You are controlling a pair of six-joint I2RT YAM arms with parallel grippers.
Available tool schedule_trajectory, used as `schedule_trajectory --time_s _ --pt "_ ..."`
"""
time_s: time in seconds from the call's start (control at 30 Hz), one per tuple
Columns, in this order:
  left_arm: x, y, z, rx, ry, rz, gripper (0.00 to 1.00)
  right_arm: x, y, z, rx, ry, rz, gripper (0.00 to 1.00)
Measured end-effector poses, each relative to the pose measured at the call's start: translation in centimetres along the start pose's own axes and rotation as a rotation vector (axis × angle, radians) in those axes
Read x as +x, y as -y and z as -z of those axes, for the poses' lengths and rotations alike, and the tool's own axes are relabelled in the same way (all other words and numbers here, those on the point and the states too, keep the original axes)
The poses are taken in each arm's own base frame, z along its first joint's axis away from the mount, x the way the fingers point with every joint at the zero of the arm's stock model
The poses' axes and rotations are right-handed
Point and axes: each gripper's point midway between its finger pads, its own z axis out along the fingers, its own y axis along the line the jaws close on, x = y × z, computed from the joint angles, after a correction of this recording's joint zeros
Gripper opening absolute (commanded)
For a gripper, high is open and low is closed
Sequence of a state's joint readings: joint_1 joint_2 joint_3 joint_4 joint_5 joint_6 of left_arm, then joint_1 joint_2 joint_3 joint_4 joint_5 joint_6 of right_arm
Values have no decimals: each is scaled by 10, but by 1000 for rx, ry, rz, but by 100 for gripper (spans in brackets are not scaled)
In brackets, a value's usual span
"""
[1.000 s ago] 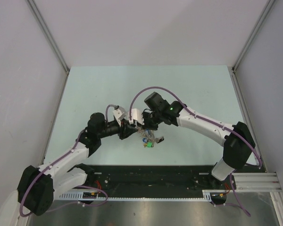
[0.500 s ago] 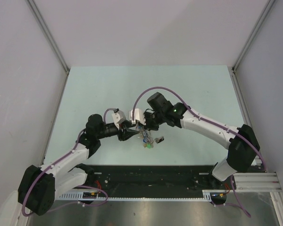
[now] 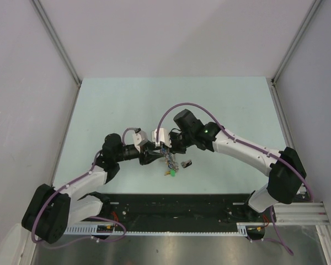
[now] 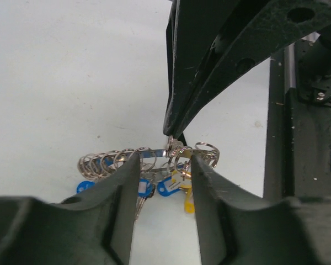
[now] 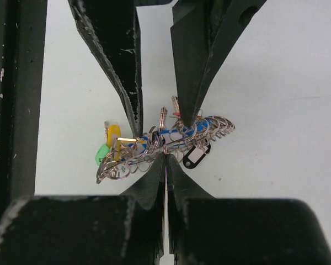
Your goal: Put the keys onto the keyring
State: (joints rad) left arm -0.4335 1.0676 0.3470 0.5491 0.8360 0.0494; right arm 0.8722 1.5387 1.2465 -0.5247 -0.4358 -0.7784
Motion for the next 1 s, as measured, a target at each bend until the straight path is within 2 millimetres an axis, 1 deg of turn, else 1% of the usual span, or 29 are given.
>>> schedule_trajectory --time_s 0.17,0.57,0.67,0.77,0.83,0.93,1.0 --pt "8 5 -3 41 -15 36 25 0 0 0 1 1 1 0" --pt "5 10 -11 74 -13 35 22 0 0 0 1 2 0 0" --pt "3 9 -12 70 -7 32 17 0 0 0 1 1 -1 0" --pt "2 8 -13 64 -2 31 10 0 0 0 1 1 -2 0" --pt "2 7 -13 63 -2 31 0 0 -1 -1 0 1 -2 0" --pt "2 8 -14 61 -3 37 0 0 -1 -1 0 2 -4 1" --pt "2 7 -15 54 -3 40 0 0 -1 -1 1 1 -15 8"
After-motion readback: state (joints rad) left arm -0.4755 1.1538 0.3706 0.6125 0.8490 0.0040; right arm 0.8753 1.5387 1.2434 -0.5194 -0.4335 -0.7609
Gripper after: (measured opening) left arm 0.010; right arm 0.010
